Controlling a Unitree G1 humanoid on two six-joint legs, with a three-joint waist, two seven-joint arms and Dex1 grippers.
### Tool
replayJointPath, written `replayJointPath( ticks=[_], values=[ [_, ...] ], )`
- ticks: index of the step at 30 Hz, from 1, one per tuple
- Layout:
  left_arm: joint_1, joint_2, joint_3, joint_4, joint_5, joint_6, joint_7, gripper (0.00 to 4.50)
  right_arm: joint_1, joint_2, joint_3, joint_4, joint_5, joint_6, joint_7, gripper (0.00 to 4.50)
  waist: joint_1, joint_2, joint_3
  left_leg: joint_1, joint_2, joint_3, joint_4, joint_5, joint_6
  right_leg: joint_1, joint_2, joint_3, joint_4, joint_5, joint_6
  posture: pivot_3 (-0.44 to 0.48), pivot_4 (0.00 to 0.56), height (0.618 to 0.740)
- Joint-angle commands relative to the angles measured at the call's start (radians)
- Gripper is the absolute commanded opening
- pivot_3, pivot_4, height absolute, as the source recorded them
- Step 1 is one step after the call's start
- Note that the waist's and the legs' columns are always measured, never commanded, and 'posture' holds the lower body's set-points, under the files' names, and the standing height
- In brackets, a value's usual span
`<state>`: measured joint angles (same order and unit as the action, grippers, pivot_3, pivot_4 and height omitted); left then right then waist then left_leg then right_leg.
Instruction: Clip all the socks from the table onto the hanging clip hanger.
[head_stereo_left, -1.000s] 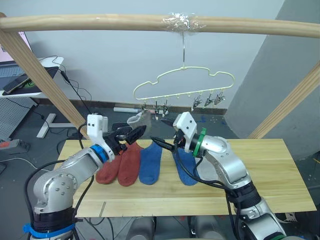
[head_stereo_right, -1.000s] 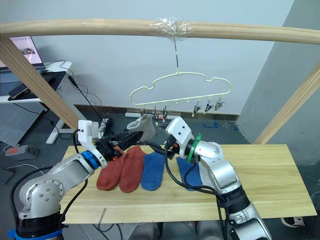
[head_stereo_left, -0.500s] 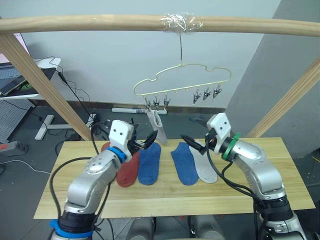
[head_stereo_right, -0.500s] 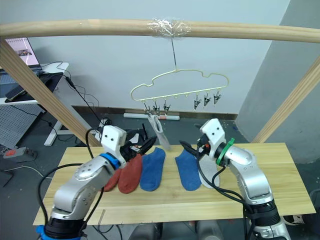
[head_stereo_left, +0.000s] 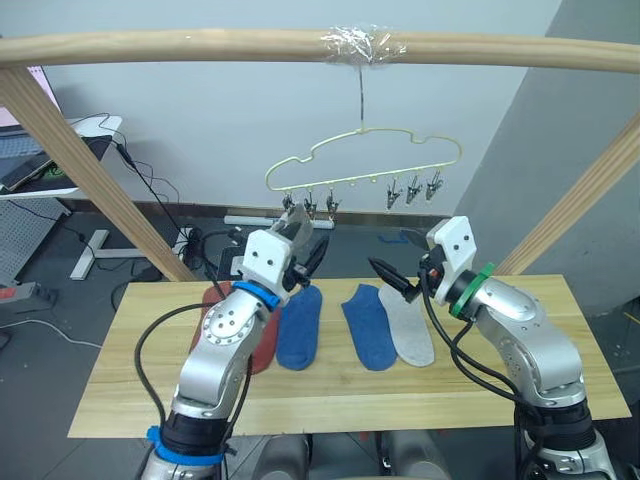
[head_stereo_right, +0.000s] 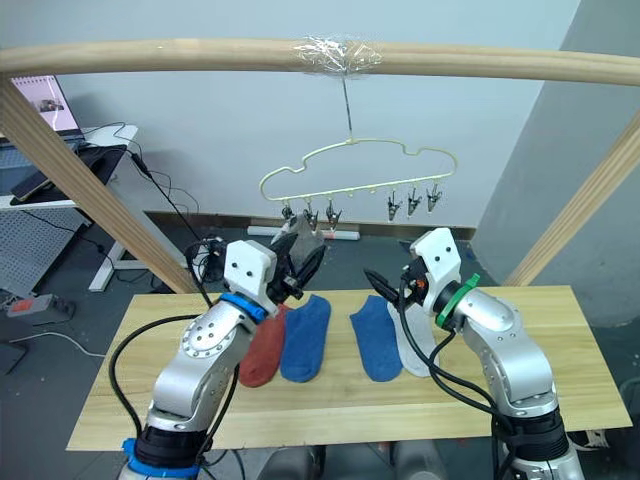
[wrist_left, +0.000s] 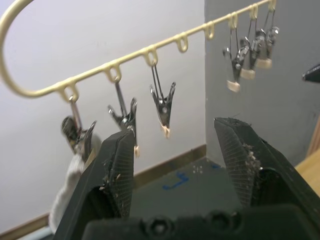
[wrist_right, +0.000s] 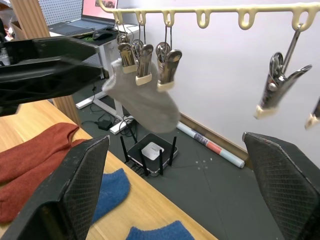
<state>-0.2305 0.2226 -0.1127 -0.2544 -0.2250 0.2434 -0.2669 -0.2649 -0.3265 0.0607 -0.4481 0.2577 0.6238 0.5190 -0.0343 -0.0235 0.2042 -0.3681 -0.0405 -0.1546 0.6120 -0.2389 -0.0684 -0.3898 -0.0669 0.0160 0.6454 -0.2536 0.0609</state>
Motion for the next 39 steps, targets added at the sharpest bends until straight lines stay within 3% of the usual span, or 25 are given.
replayJointPath(
  ticks=[1, 14, 37, 39],
  values=[
    [-0.034, -0.029, 0.011, 0.076, 0.038, -0.068, 0.014, 2.78, -0.022, 0.003, -0.009, -0.062, 0.03, -0.001, -0.011, 4.5, 0.0, 0.0, 0.0, 0.0, 0.0, 0.0, 0.0, 0.0, 0.0, 0.0, 0.0, 0.0, 0.0, 0.0, 0.0, -0.108, 0.159, 0.74],
    [-0.154, -0.137, 0.056, 0.319, 0.08, -0.195, 0.06, 2.78, -0.062, -0.023, -0.01, -0.077, 0.055, 0.017, -0.021, 4.5, -0.017, 0.0, 0.0, 0.0, 0.0, 0.0, 0.001, 0.0, 0.0, 0.0, 0.0, 0.0, 0.0, 0.0, 0.0, -0.131, 0.144, 0.74],
    [-0.221, -0.157, 0.105, 0.409, 0.109, -0.271, 0.1, 2.78, -0.09, -0.022, -0.008, -0.08, 0.085, -0.005, -0.006, 4.5, -0.023, 0.0, 0.0, 0.0, 0.0, 0.0, 0.002, 0.0, 0.0, 0.0, 0.0, 0.0, 0.001, 0.001, 0.001, -0.138, 0.139, 0.74],
    [-0.228, -0.158, 0.107, 0.423, 0.112, -0.281, 0.103, 2.44, -0.091, -0.025, -0.009, -0.08, 0.088, -0.007, -0.009, 4.5, -0.023, 0.0, 0.0, 0.0, 0.0, 0.0, 0.002, 0.0, 0.0, 0.0, 0.0, 0.0, 0.001, 0.001, 0.001, -0.144, 0.14, 0.74]
  ],
)
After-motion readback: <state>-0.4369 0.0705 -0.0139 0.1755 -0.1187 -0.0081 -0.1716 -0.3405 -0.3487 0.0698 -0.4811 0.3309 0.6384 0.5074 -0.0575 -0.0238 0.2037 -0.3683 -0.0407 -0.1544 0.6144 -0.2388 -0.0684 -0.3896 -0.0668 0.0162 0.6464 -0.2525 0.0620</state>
